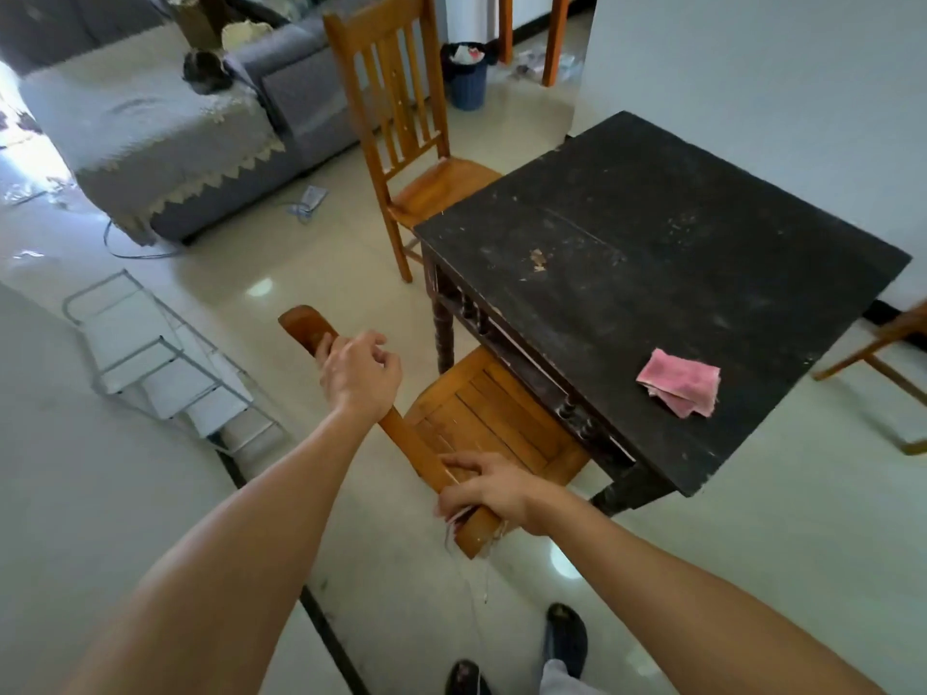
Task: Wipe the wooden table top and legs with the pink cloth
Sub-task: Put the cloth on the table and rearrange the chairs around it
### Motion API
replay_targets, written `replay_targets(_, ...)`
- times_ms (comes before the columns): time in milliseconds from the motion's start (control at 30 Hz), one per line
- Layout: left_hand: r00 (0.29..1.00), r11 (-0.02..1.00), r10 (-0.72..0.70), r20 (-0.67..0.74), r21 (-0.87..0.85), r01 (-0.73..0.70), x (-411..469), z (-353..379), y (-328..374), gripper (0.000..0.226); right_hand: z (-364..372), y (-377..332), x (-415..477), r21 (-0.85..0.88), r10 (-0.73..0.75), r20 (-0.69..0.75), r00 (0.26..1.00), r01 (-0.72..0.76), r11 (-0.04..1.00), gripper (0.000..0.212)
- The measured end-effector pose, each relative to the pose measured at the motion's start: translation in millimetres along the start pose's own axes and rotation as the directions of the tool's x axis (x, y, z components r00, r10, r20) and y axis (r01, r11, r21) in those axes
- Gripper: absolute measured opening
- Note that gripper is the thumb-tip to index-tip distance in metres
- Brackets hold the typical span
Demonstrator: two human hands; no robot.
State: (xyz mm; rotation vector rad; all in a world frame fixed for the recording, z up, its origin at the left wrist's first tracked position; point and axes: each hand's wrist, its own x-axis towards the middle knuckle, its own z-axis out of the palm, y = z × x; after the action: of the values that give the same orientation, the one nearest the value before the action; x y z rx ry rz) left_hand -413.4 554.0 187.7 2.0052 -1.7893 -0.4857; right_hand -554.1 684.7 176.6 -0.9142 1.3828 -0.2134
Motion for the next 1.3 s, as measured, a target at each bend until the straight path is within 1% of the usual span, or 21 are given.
replay_targets(67, 1.0, 1.0, -0.002, 0.02, 0.017, 0.002, 14.7, 10.5, 7.0, 0.024, -15.7, -5.0, 1.9, 0.01, 0.019, 0.01, 1.0, -0.019, 1.0, 0.079)
replay_targets(133, 1.0, 1.0, -0.007, 0.023, 0.028, 0.006, 26.2, 18.3, 16.1, 0.024, -32.5, -11.5, 0.2, 0.07, 0.038, 0.055, 0.998, -0.042, 0.997, 0.077)
replay_targets(167, 1.0, 1.0, -0.008, 0.022, 0.03, 0.008, 29.6, 20.6, 20.6, 0.023, -39.8, -16.6, -1.6, 0.072, 0.039, 0.077, 0.996, -0.044, 0.996, 0.077)
replay_targets(233, 0.999, 0.999, -0.01, 0.036, 0.048, 0.009, 34.7, 23.6, 30.0, 0.023, -49.1, -27.6, 1.7, -0.014, 0.047, 0.067, 0.997, -0.046, 0.999, 0.073)
replay_targets(267, 0.998, 0.998, -0.008, 0.057, 0.065, 0.004, 35.4, 21.9, 33.2, 0.023, -49.5, -33.4, 4.4, -0.081, 0.058, 0.052, 0.997, -0.054, 0.995, 0.068)
replay_targets(333, 0.99, 0.994, 0.037, 0.137, 0.094, -0.05, 36.8, 12.5, 36.6, 0.024, -43.2, -43.6, 10.2, -0.245, 0.064, 0.038, 0.997, -0.053, 0.968, 0.058)
replay_targets(400, 0.956, 0.977, 0.112, 0.27, 0.148, -0.156, 39.2, -3.3, 36.6, 0.026, -36.4, -46.1, 14.9, -0.341, 0.074, 0.041, 0.996, -0.056, 0.938, 0.068)
replay_targets(433, 0.937, 0.962, 0.143, 0.318, 0.178, -0.207, 40.6, -10.2, 37.5, 0.027, -36.3, -46.2, 15.8, -0.35, 0.064, 0.036, 0.997, -0.048, 0.936, 0.071)
replay_targets(467, 0.928, 0.95, 0.16, 0.337, 0.201, -0.237, 41.5, -14.3, 39.2, 0.027, -38.6, -45.9, 16.0, -0.346, 0.045, 0.038, 0.998, -0.029, 0.938, 0.071)
replay_targets(533, 0.942, 0.948, 0.164, 0.294, 0.216, -0.232, 40.1, -16.9, 46.2, 0.025, -45.5, -43.4, 18.1, -0.357, 0.029, 0.06, 0.998, -0.006, 0.934, 0.064)
replay_targets(600, 0.962, 0.963, 0.14, 0.235, 0.194, -0.187, 41.2, -11.2, 54.6, 0.022, -54.3, -43.2, 20.1, -0.4, 0.044, 0.082, 0.996, -0.007, 0.916, 0.062)
replay_targets(667, 0.972, 0.974, 0.125, 0.2, 0.162, -0.159, 44.6, -1.9, 58.5, 0.02, -65.4, -44.3, 19.1, -0.415, 0.059, 0.095, 0.994, -0.014, 0.91, 0.065)
replay_targets(767, 0.976, 0.979, 0.159, 0.148, 0.103, -0.175, 56.6, 16.4, 67.9, 0.018, -92.9, -46.9, 12.2, -0.376, 0.073, 0.073, 0.995, -0.041, 0.926, 0.07)
replay_targets(900, 0.968, 0.973, 0.198, 0.152, 0.085, -0.213, 72.3, 40.7, 83.9, 0.025, -118.5, -49.9, 5.1, -0.333, 0.092, -0.041, 0.995, -0.1, 0.938, 0.071)
replay_targets(967, 0.957, 0.964, 0.228, 0.179, 0.097, -0.248, 84.7, 48.1, 85.9, 0.03, -121.3, -54.2, 8.9, -0.336, 0.11, -0.095, 0.989, -0.136, 0.932, 0.066)
replay_targets(1067, 0.94, 0.953, 0.242, 0.239, 0.124, -0.277, 96.5, 48.7, 82.7, 0.04, -116.9, -63.9, 15.5, -0.362, 0.136, -0.127, 0.982, -0.174, 0.916, 0.063)
replay_targets(1133, 0.935, 0.948, 0.252, 0.249, 0.133, -0.291, 98.6, 43.7, 79.8, 0.045, -109.9, -68.8, 15.5, -0.355, 0.143, -0.137, 0.98, -0.183, 0.917, 0.063)
replay_targets(1300, 0.919, 0.95, 0.27, 0.288, 0.075, -0.303, 98.6, 28.6, 67.6, 0.045, -87.3, -74.0, 11.9, -0.312, 0.156, -0.124, 0.98, -0.188, 0.931, 0.063)
